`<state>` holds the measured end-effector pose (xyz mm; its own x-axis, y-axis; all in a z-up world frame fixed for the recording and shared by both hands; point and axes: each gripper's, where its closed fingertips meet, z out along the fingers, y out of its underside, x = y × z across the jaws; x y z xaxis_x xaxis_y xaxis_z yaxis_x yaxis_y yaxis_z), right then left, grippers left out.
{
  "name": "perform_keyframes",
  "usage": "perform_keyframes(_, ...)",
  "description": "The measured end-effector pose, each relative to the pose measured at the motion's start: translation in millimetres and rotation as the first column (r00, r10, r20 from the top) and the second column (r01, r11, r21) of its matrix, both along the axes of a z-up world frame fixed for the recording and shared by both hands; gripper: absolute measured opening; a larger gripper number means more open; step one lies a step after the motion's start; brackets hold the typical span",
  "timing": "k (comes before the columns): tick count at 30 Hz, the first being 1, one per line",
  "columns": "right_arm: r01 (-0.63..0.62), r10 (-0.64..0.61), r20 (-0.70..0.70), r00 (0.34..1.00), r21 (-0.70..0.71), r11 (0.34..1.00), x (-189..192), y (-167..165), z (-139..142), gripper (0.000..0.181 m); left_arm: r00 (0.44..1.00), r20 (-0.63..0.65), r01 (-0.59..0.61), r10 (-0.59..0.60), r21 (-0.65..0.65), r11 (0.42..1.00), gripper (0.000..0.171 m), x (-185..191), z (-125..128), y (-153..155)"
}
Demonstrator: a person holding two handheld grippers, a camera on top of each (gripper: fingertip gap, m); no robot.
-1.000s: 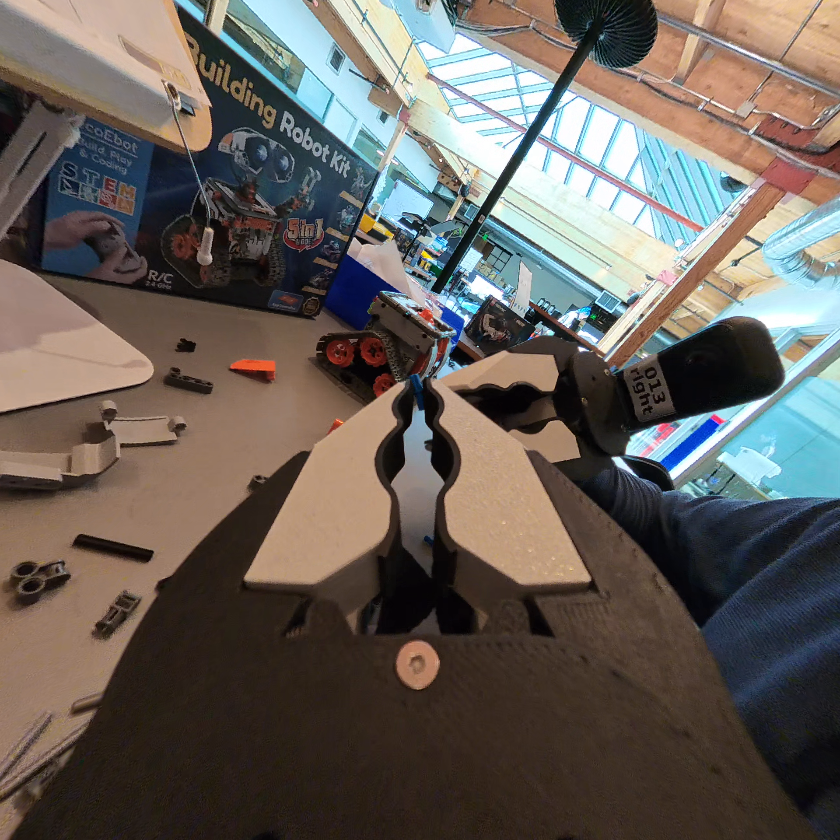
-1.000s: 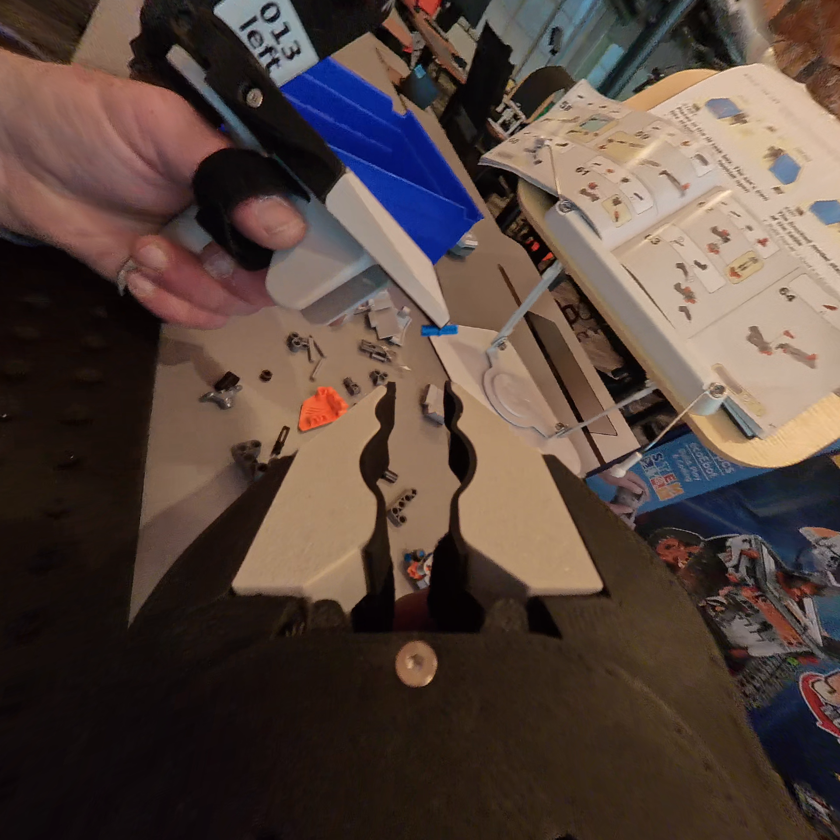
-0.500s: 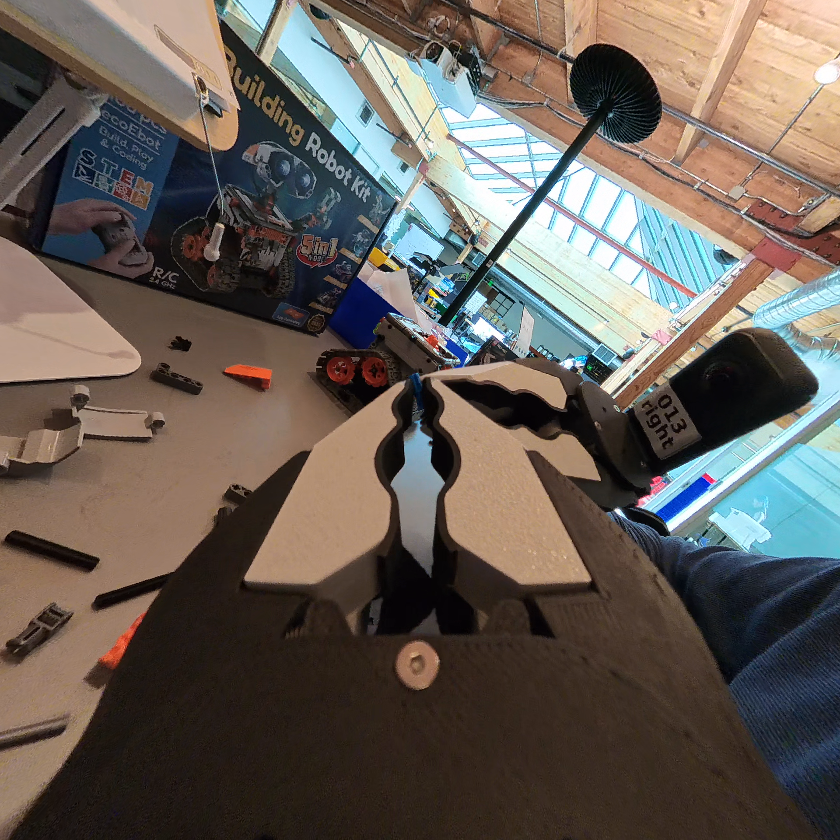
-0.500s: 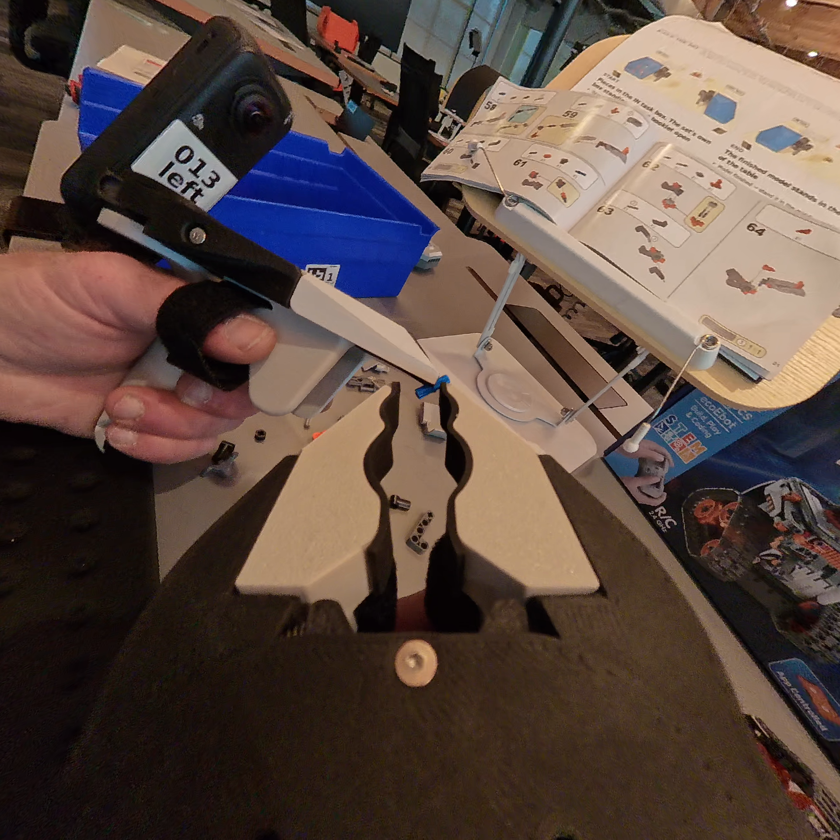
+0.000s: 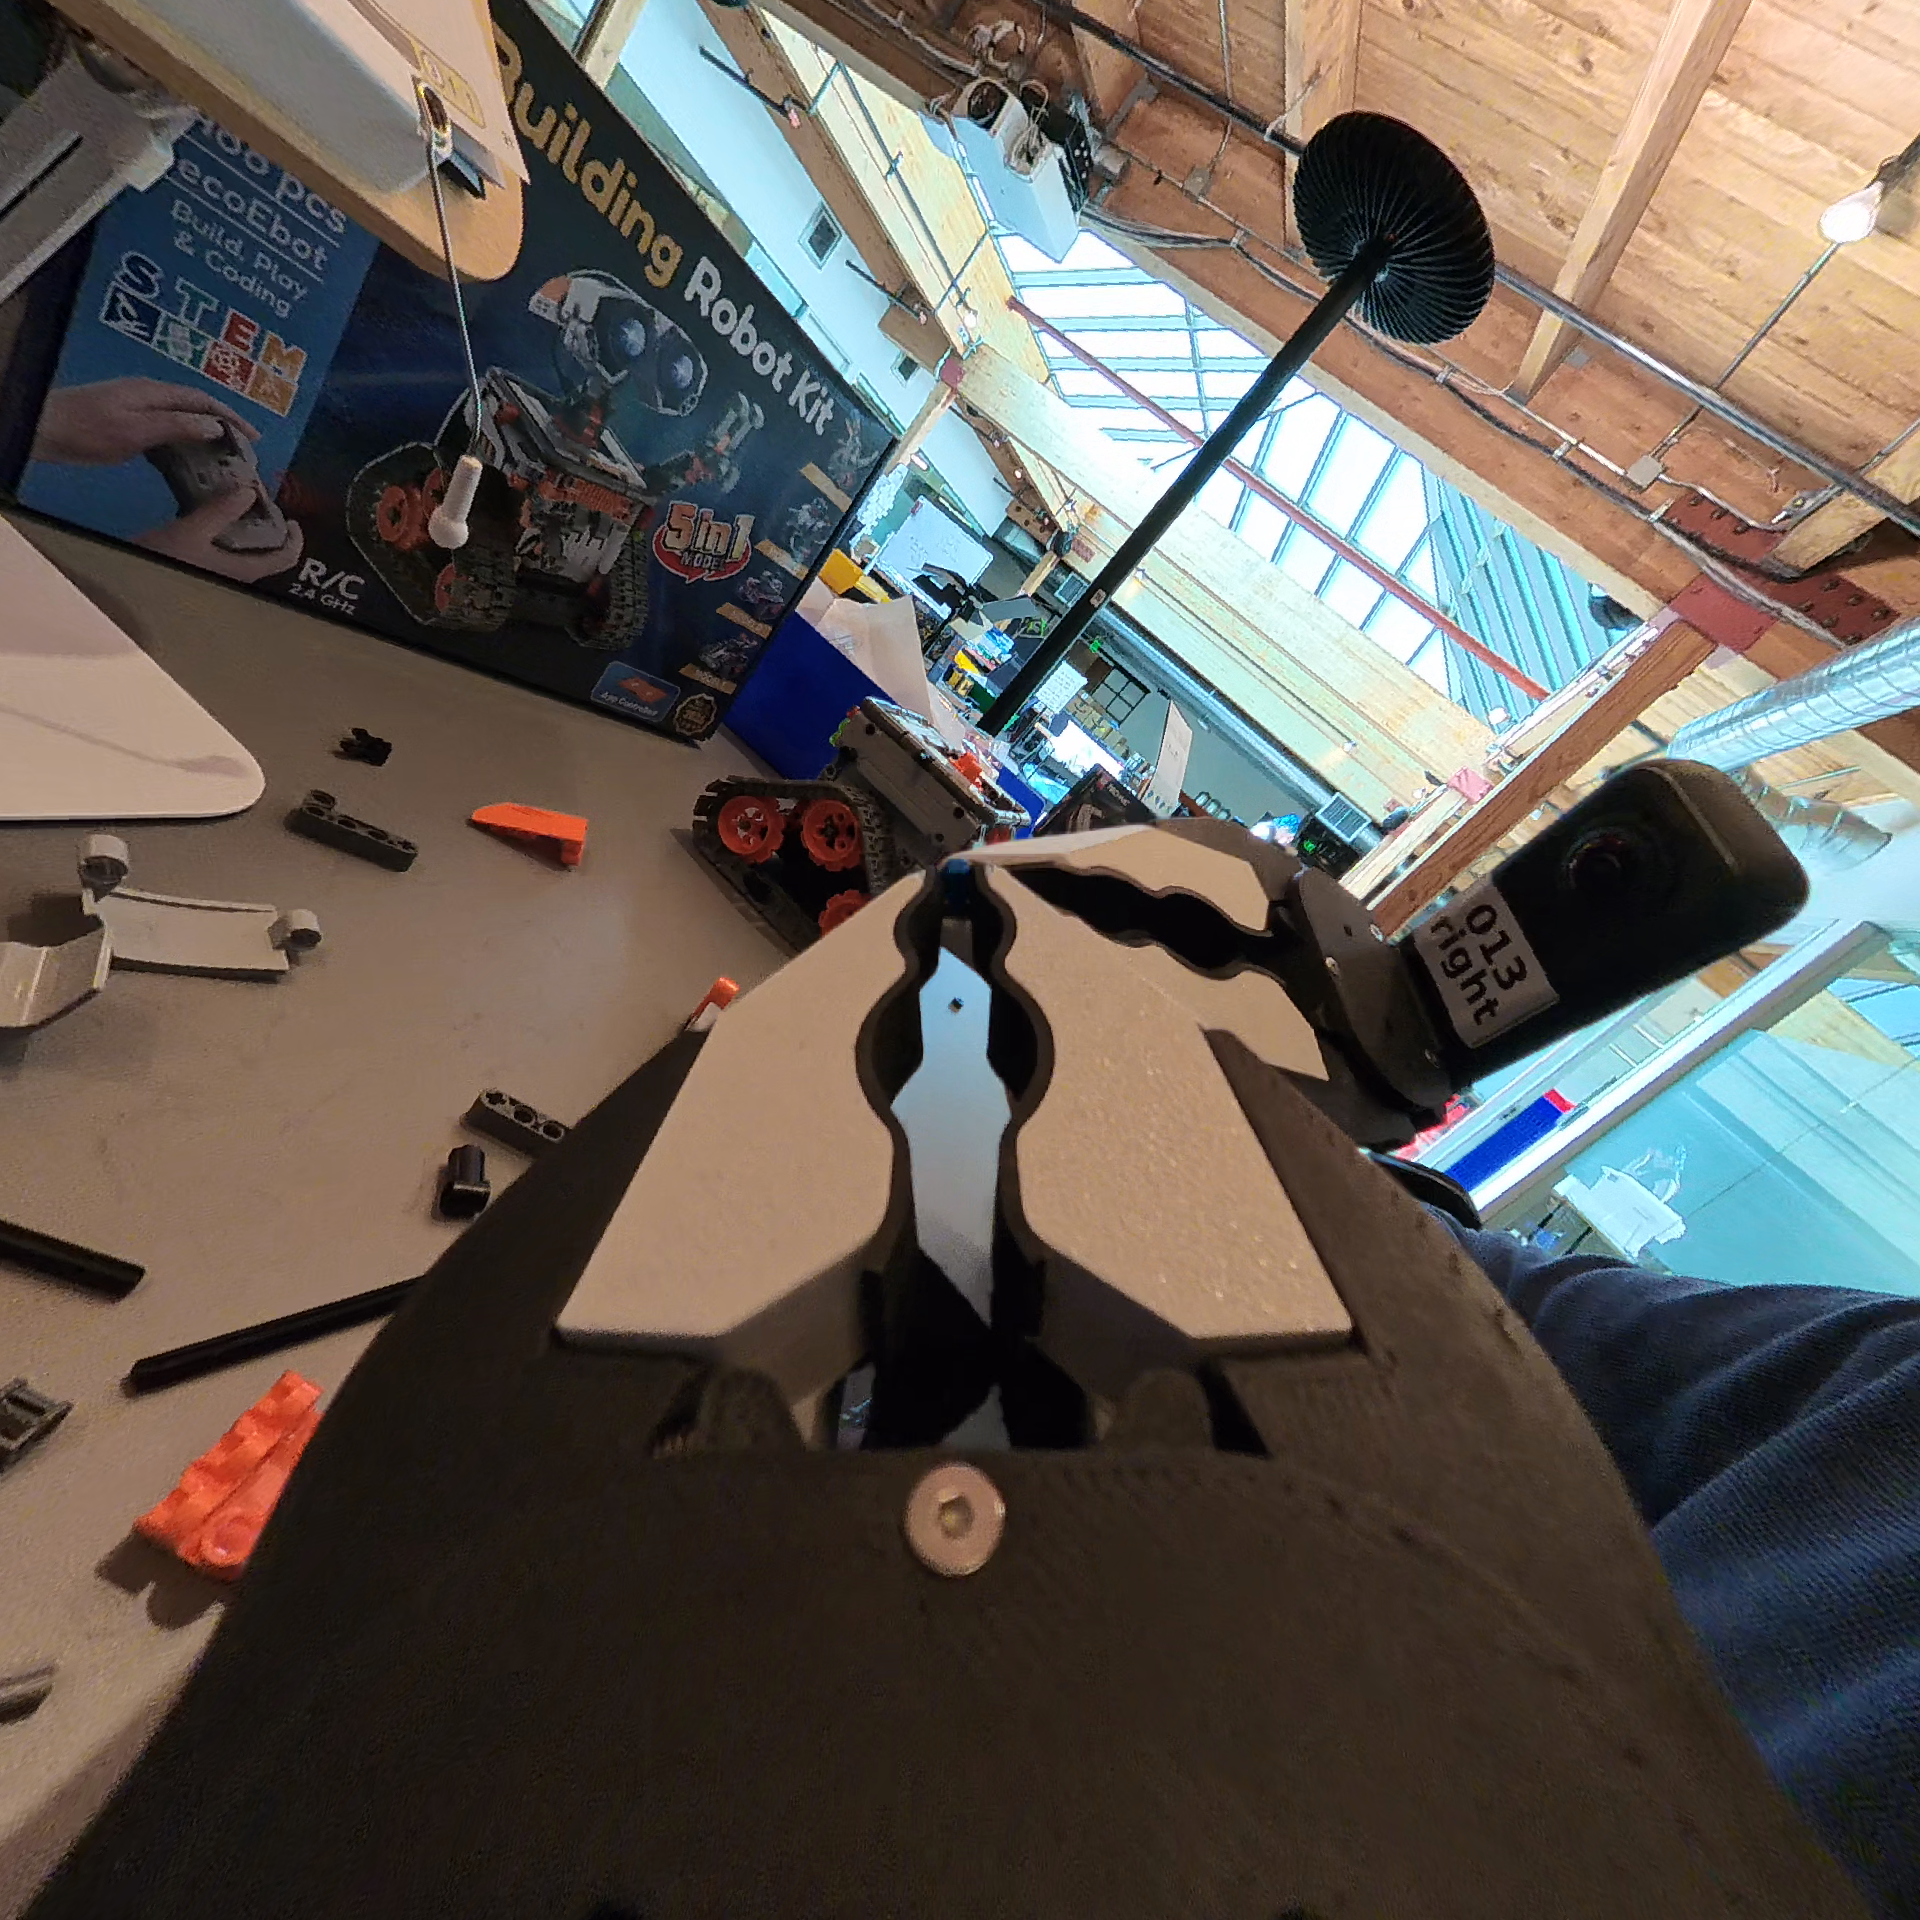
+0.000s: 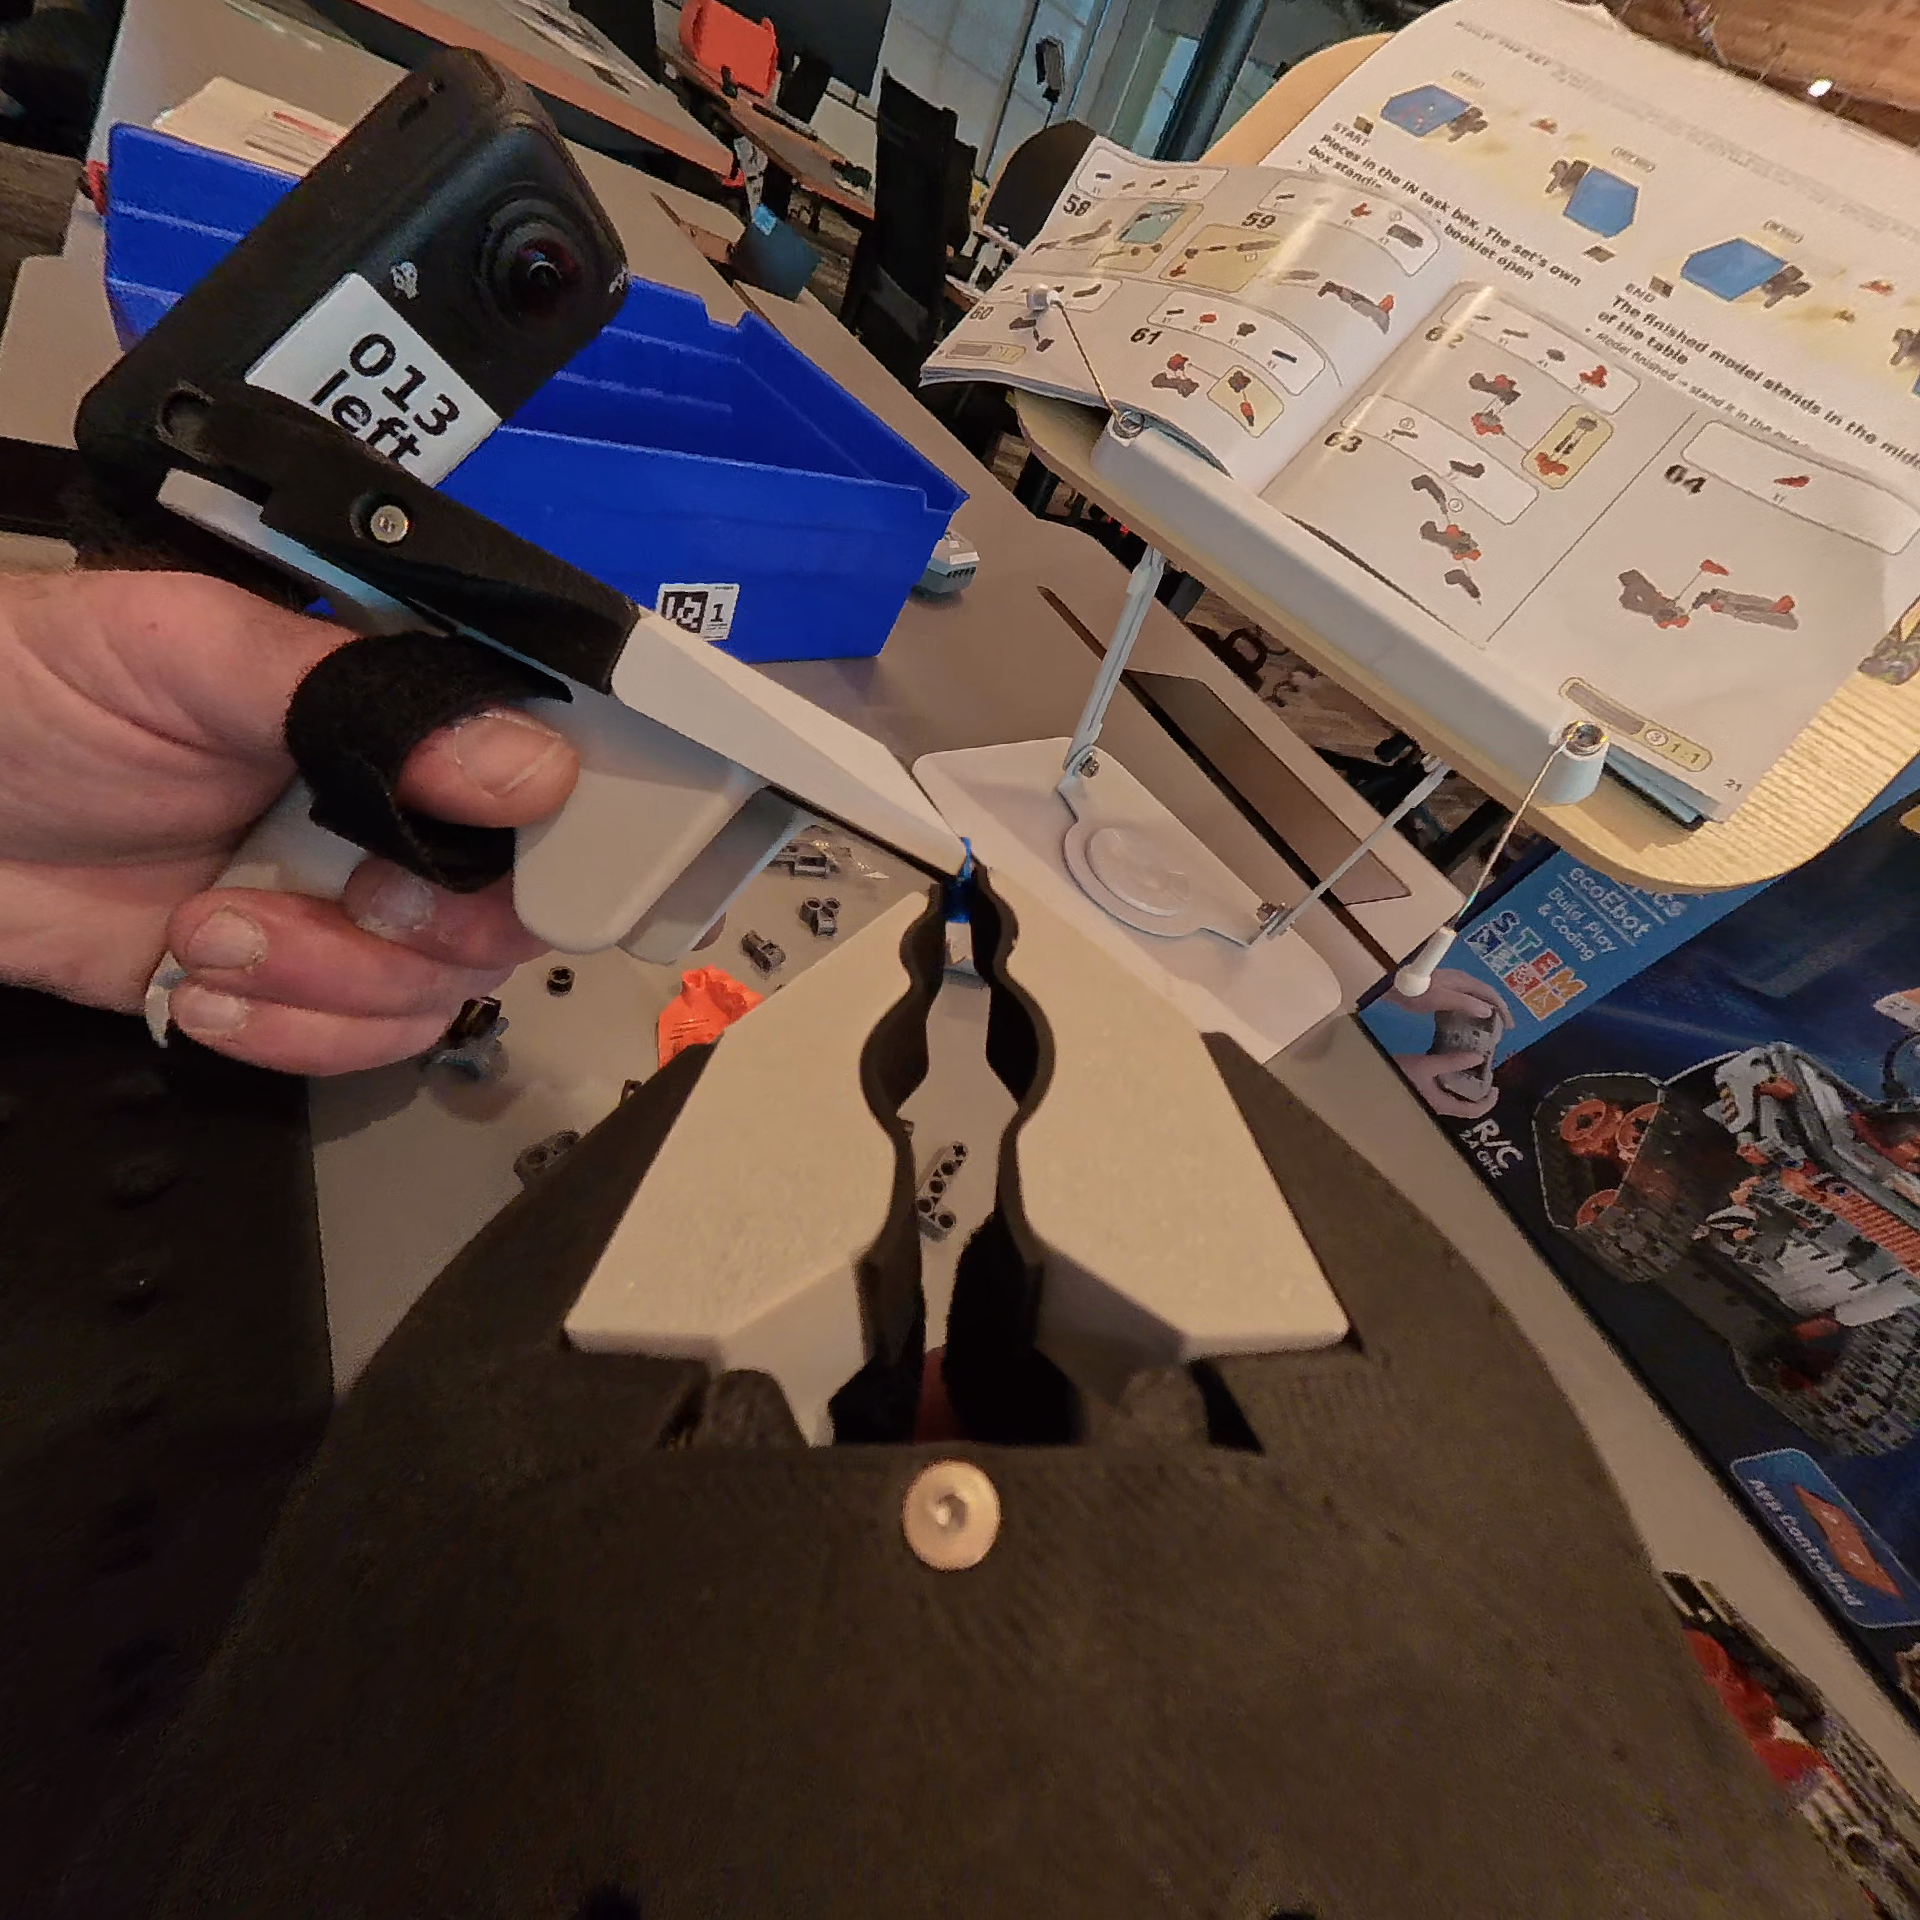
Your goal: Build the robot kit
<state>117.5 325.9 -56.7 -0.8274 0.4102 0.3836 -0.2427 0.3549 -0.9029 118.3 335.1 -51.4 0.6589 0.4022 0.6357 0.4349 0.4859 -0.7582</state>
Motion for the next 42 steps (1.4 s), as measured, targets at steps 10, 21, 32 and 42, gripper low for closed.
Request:
perform_keyframes(10, -0.035, 0.025, 0.129, 0.991, 0.076, 0.997, -6, 24, -20, 0.002, 0.973, -0.034, 0.17, -0.23, -0.569, 0.805, 0.022, 32, -44, -10)
perform_keyframes(21, -0.195, 0.119, 0.351, 0.929, 0.187, 0.963, 18, 31, -68, 0.002, 0.882, 0.107, 0.25, -0.459, -0.932, 0.263, 0.03, 51, -124, -8)
perform_keyframes(32, -0.263, 0.151, 0.424, 0.893, 0.219, 0.94, 28, 31, -84, 0.002, 0.909, 0.12, 0.224, -0.4, -0.948, 0.226, 0.006, 51, -140, -6)
perform_keyframes(42, -0.276, 0.15, 0.439, 0.886, 0.239, 0.931, 30, 32, -90, 0.001, 0.862, 0.256, 0.345, -0.437, -0.928, 0.137, 0.02, 59, -133, -30)
